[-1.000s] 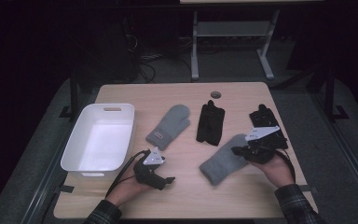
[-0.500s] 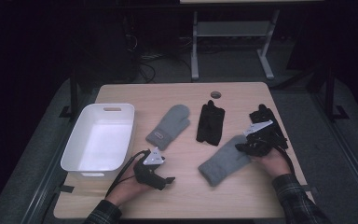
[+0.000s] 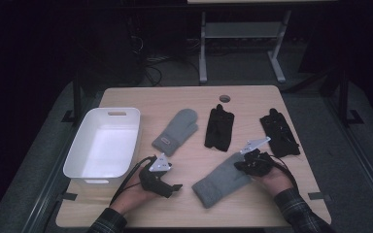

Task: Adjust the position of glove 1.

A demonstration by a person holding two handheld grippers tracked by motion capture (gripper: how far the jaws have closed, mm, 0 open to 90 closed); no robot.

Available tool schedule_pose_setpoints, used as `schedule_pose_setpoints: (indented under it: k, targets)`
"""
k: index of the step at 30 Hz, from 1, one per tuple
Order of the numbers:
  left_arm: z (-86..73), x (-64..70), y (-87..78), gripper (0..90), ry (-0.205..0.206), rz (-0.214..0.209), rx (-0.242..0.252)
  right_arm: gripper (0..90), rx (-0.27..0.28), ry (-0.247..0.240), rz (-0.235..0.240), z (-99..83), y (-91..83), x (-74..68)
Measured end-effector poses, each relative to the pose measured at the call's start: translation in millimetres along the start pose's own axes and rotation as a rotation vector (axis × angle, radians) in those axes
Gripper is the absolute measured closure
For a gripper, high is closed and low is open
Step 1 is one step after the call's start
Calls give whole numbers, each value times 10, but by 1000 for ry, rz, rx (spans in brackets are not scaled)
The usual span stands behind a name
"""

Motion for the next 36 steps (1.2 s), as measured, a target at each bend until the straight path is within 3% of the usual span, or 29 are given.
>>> schedule_pose_setpoints:
  k: [3, 6, 10, 14, 18, 22, 26, 32, 36]
  targets:
    - [0, 0, 0, 124, 1, 0, 0, 897, 47, 9, -1, 34, -87, 25]
    - [0, 0, 1, 124, 1, 0, 1, 838, 99, 13, -16, 53, -221, 66]
    - [0, -1, 1, 124, 1, 0, 0, 601, 153, 58, -69, -13, -347, 216]
    - [0, -1, 1, 123, 0, 0, 0, 424, 175, 113, -115, -200, -419, 407]
    - [1, -4, 0, 124, 2, 1, -1, 294, 186, 176, -111, -419, -451, 556]
    - [5, -6, 6, 126, -10, 6, 1, 214, 193, 210, -123, -578, -443, 647]
    - [19, -12, 11, 128, -11, 7, -15, 187, 207, 205, -152, -645, -427, 723]
    - [71, -69, -6, 130, -28, 36, -61, 138, 197, 203, -170, -685, -345, 728]
    - [177, -105, -35, 131, -47, 42, -59, 124, 204, 204, -167, -684, -336, 723]
Point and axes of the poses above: each handheld gripper's, and its own axes: y roughly forward along the jaws, z roughly out of its top, x roughly to its right, the point moved 7 cm from there along y, roughly forward along the jaws, and after that the axes turned 9 degrees about y, right-handed, at the moved point
